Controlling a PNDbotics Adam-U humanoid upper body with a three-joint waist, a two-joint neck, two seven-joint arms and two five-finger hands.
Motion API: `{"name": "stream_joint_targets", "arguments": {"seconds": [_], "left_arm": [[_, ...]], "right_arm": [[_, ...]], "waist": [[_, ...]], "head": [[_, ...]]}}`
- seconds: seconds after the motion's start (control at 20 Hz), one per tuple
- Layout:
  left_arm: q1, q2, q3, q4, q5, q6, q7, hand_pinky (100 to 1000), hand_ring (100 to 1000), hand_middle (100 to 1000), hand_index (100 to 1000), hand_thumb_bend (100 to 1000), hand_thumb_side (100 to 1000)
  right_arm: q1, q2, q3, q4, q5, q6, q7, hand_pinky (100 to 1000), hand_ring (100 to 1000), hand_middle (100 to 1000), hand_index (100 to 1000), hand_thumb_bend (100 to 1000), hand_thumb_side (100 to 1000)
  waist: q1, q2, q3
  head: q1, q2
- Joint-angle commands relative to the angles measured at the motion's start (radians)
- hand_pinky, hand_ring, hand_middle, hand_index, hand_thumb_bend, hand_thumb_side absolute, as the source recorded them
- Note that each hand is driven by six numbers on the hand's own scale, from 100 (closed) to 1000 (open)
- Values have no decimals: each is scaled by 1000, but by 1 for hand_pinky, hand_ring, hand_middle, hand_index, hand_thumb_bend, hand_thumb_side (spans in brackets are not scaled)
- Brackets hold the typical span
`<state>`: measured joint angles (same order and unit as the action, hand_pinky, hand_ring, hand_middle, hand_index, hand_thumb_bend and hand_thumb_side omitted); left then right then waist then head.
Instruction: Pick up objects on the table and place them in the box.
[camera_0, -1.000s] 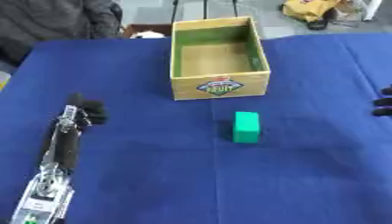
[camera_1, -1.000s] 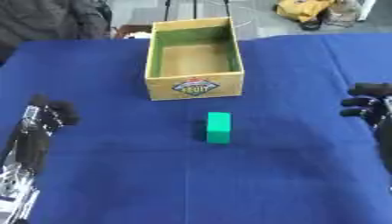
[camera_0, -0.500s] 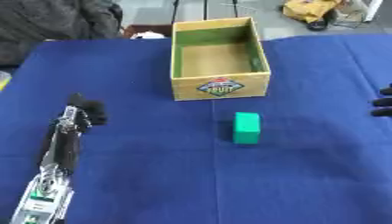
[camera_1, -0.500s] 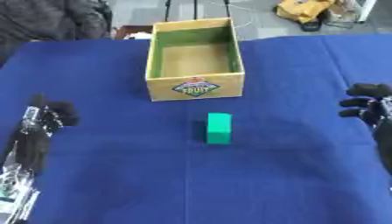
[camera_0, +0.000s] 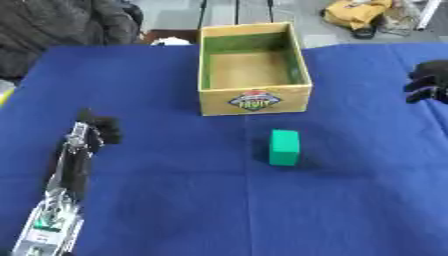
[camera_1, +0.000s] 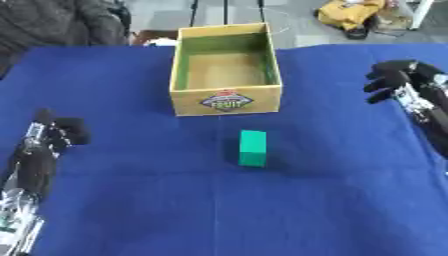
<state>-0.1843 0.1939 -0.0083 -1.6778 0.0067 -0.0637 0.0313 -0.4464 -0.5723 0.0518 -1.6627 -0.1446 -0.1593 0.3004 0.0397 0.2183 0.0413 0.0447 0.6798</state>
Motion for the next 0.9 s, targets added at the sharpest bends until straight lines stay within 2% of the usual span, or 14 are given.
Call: {"name": "stream_joint_targets", "arguments": {"seconds": [0.05,0.1,0.15,0.45,0.9], "left_arm": [[-5,21,-6,-13,-1,-2,-8,658,608,554,668,401,1000],[-5,22,-7,-13,-1,-2,-9,658,608,554,668,401,1000],[-5,23,-8,-14,-1,-2,-10,658,608,554,668,400,1000],[-4,24,-13,-13,2,-3,-15,657,608,554,668,400,1000],[-4,23,-18,-12,3,-4,-20,657,608,554,668,399,1000]], "right_arm": [[-75,-43,49,42,55,-16,83,622,690,699,802,100,598],[-97,-41,61,61,71,-23,105,625,697,705,809,100,522],[-121,-40,76,83,93,-31,127,628,704,717,814,100,581],[-218,-4,139,228,272,-103,218,646,736,758,839,147,569],[-280,84,173,408,520,-216,223,667,764,810,857,178,572]], "waist": [[-2,-21,6],[-1,-22,8],[0,-23,12],[2,-26,24],[8,-28,33]], "head": [[-10,0],[-12,0],[-15,1],[-25,4],[-37,4]]}}
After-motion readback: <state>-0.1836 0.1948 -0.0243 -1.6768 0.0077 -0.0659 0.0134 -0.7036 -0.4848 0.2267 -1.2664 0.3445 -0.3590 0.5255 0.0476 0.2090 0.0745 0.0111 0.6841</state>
